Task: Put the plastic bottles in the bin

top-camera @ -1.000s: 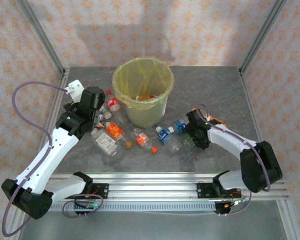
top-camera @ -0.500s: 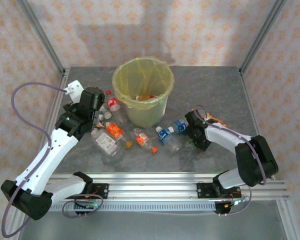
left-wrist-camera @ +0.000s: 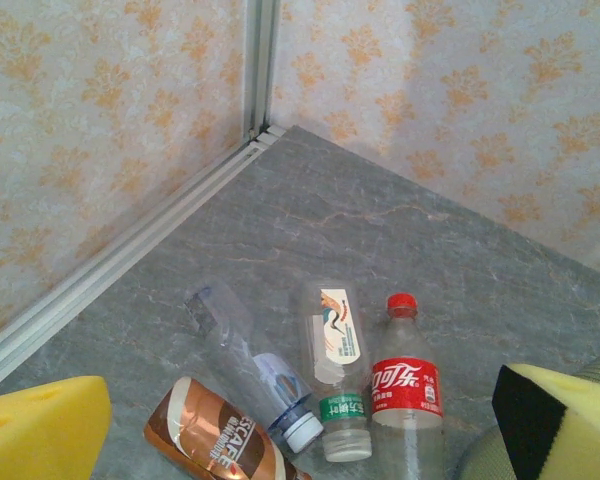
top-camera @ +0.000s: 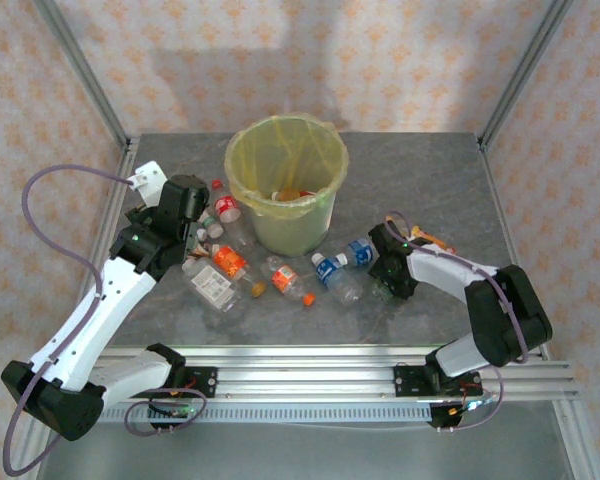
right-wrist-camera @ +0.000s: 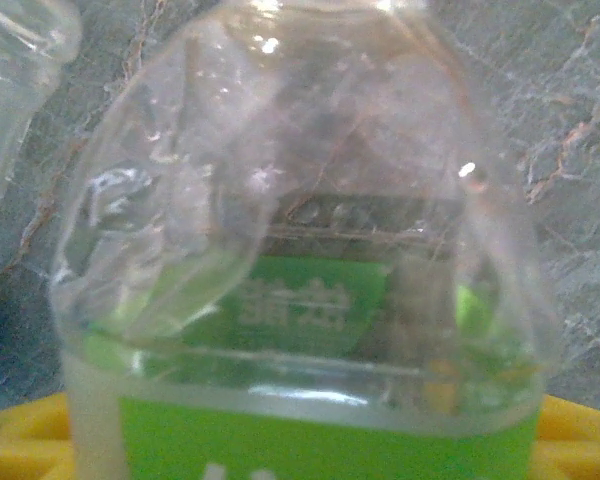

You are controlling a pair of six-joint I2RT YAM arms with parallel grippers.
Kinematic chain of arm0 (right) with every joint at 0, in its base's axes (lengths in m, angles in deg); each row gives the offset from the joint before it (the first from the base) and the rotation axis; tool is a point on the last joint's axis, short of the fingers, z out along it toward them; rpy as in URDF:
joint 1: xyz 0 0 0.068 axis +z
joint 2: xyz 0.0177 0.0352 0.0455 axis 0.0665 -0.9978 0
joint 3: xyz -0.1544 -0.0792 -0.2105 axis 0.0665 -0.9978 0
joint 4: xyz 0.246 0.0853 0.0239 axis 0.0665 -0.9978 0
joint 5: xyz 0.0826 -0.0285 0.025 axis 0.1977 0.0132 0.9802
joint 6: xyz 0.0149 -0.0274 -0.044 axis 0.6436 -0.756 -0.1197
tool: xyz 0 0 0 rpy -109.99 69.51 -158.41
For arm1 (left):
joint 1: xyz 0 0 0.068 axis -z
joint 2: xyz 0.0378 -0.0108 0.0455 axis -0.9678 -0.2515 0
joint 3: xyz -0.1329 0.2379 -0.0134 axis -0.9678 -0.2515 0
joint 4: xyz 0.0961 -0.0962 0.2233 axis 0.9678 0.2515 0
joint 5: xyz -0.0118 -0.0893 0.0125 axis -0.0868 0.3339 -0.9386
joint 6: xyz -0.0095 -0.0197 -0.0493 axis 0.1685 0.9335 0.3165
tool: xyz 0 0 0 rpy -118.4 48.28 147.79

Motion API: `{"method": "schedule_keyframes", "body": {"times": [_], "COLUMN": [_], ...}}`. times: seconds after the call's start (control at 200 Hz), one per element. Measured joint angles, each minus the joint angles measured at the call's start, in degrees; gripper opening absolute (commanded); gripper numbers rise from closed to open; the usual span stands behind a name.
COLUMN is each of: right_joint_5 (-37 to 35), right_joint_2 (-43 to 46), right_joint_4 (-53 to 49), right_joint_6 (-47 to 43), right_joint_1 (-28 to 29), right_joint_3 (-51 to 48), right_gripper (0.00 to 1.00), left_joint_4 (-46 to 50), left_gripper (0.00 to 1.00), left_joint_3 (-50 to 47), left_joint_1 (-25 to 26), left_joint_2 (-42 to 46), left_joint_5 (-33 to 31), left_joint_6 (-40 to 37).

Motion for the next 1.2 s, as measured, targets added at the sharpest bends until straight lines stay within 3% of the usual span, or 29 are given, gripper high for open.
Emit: {"method": "schedule_keyframes", "body": {"times": [0.23,0.47,0.786,0.976,1.196], "right_joint_5": [-0.3,-1.3,-2.9,-3.5,-2.6], "right_joint_2": [5.3,13.0,22.7,22.8,16.2], "right_joint_4": [-2.1,-8.9,-16.1,-17.0,-15.5], "right_joint_6": [-1.2,-3.5,-8.0,-11.3,-16.6], "right_joint_1": [0.0,0.0,0.0,0.0,0.0], "right_joint_3": [0.0,2.1,13.3,20.3,33.1], "right_gripper": [0.43,0.38,0.35,0.35,0.34], "left_joint_4": [0.0,0.0,0.2,0.2,0.2], "left_gripper": [1.00,1.00,1.00,1.00,1.00], "left_joint_3": [0.0,0.0,-0.1,-0.1,-0.1], "left_joint_1": [0.0,0.0,0.0,0.0,0.0], "left_joint_2": [0.0,0.0,0.0,0.0,0.0], "left_joint_5": [0.0,0.0,-0.2,-0.2,-0.2], "left_joint_6": [0.0,0.0,0.5,0.9,1.3]}}
